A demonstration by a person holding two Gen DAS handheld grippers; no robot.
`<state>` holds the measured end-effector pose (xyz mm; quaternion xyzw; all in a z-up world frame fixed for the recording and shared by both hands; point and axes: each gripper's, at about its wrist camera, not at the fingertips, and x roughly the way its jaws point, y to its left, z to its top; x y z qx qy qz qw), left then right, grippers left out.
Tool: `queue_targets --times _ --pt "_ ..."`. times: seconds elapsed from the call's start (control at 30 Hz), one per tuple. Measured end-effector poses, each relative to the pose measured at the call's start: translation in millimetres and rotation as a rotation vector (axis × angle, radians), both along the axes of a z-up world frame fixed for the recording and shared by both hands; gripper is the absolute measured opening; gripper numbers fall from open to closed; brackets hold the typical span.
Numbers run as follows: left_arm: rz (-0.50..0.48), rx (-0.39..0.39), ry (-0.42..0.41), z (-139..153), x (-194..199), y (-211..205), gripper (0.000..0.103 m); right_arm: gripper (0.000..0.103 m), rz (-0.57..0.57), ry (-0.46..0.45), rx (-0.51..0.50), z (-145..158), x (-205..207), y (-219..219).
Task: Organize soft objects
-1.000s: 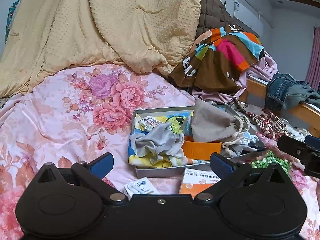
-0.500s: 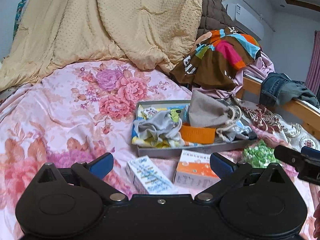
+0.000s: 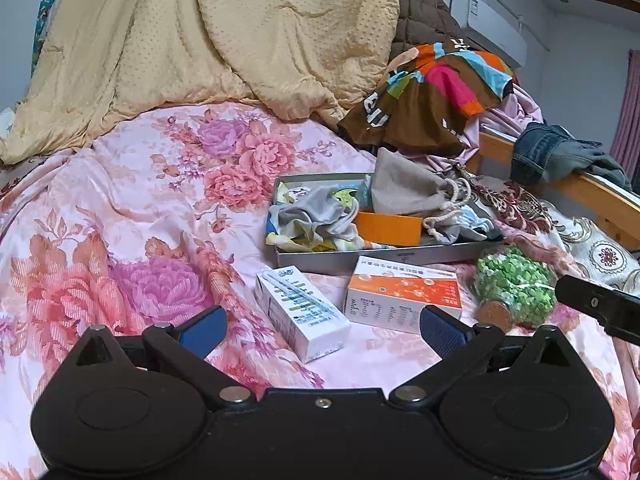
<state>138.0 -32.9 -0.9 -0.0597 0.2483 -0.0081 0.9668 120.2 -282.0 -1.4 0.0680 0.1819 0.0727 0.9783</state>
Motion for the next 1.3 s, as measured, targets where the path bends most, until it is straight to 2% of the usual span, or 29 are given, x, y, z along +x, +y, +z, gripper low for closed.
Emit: queue_targets --times 0.33,0.83,1.3 --pt "0.000 0.021 0.017 -10.0 -14.1 -7.8 0.102 0.103 -0.014 0.050 -0.010 -15.2 -22.5 -7.2" --pt "0.007 0.030 0.020 -17.7 -31.5 -11.7 0.102 0.103 -0.008 0.093 -0.008 -25.8 -29.1 -4.5" --pt "0.024 0.050 0.030 -21.7 -42.6 -8.5 0.102 0.103 -0.007 0.090 -0.014 -25.7 -37.3 -5.7"
